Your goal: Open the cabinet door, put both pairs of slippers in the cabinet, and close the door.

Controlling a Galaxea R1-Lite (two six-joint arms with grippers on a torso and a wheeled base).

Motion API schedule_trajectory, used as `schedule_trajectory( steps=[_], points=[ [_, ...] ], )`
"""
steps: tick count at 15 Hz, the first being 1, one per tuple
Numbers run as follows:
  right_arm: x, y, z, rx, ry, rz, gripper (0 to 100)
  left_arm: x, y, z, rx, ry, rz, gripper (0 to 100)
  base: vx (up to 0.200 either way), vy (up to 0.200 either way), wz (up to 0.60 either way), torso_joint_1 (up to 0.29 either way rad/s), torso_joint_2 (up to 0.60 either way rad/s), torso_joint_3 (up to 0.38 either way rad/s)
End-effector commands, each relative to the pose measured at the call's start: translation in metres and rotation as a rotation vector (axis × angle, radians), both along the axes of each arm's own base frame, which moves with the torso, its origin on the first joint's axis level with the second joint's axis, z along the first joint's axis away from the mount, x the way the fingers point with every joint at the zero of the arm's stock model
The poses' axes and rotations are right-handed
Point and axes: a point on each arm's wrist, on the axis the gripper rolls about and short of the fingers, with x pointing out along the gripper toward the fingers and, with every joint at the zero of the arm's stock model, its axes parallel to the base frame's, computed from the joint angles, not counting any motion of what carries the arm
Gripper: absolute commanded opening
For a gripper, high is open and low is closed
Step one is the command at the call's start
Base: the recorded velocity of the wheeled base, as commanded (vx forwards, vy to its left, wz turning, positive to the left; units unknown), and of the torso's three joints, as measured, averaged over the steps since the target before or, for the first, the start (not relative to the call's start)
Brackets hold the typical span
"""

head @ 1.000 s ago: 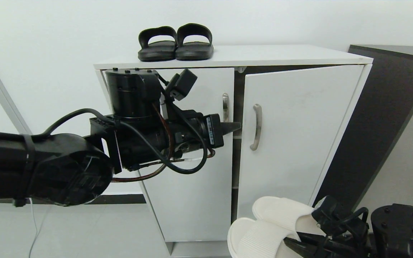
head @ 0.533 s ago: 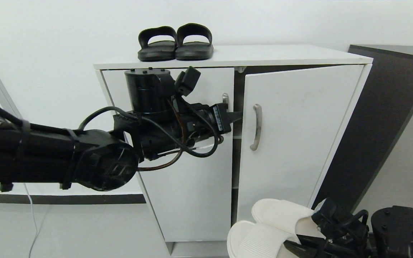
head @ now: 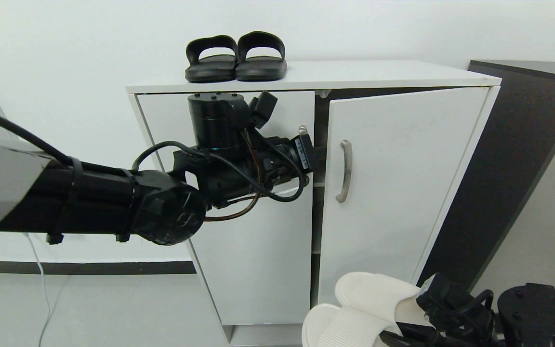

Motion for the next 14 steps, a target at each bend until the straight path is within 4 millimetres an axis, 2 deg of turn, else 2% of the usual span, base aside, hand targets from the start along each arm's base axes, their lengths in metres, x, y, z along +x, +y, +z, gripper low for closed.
schedule_trajectory(
  steps=[1, 2, 7, 11, 14],
  points=[
    [-0.002, 0.002, 0.000, -0.002, 0.001, 0.014, 0, 0.007, -0.003, -0.006, 0.004, 0.009, 0.002, 0, 0.000, 0.000, 0.00, 0.000, 0.00, 0.000],
    [-0.003, 0.002, -0.001, -0.005, 0.005, 0.017, 0, 0.009, -0.005, -0.007, 0.003, 0.010, 0.004, 0, 0.000, 0.000, 0.00, 0.000, 0.00, 0.000],
    [-0.003, 0.002, -0.002, -0.007, 0.009, 0.022, 0, 0.010, -0.010, -0.012, 0.011, 0.016, -0.005, 0, -0.200, 0.000, 0.00, 0.000, 0.00, 0.002],
    [-0.008, 0.003, -0.003, -0.009, 0.012, 0.045, 0, -0.034, -0.049, -0.017, 0.009, -0.008, -0.127, 0, -0.200, 0.000, 0.00, -0.001, 0.00, 0.001],
    [-0.009, 0.003, -0.003, -0.009, 0.014, 0.048, 0, -0.044, -0.060, -0.016, -0.020, -0.057, -0.161, 0, -0.200, 0.000, 0.00, 0.001, 0.00, 0.002]
  ],
)
